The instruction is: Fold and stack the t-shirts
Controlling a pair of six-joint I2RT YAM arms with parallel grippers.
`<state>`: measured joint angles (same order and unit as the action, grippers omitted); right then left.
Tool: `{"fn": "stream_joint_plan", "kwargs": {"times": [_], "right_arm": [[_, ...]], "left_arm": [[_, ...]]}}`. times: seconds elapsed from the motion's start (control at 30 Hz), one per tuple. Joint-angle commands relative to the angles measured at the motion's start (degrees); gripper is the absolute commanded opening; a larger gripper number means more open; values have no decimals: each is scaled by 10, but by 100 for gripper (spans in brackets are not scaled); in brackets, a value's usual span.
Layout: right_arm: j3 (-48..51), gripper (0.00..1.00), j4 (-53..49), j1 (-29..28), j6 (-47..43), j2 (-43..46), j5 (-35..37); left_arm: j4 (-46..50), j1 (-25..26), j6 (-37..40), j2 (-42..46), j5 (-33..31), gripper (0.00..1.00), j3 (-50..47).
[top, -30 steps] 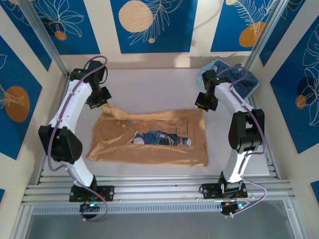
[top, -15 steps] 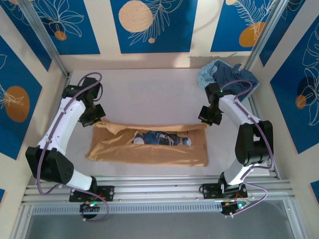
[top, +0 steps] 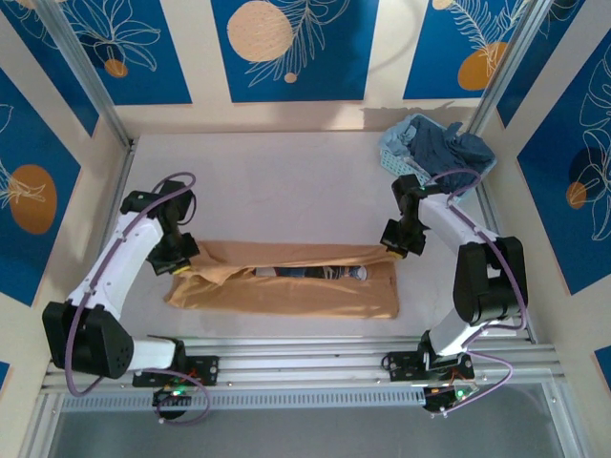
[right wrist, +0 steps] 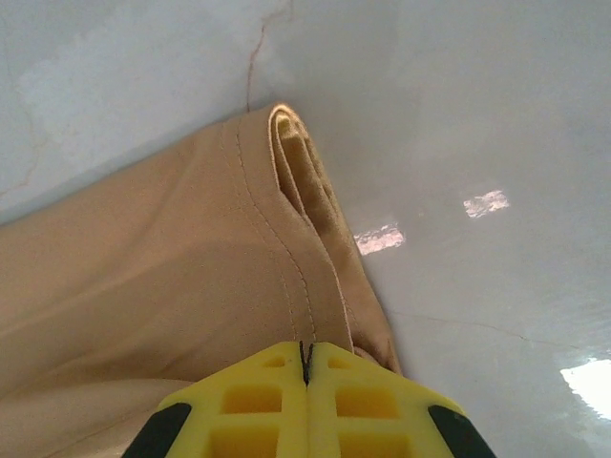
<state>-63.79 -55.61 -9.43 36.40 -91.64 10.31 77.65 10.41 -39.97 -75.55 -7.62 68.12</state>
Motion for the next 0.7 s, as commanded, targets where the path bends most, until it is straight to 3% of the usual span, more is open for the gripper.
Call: {"fn": "stream_joint_plan", "kwargs": {"times": [0.0, 0.3, 0.67], "right_arm": [[7, 0, -16, -2, 9, 17, -5], [17, 0, -29, -5, 13, 26, -10], [62, 0, -26, -24, 34, 34, -34]], "left_arm": [[25, 0, -8, 14, 6, 0, -6], [24, -1, -8, 37, 4, 0, -51], [-51, -1, -6, 13, -41, 0, -131]]}}
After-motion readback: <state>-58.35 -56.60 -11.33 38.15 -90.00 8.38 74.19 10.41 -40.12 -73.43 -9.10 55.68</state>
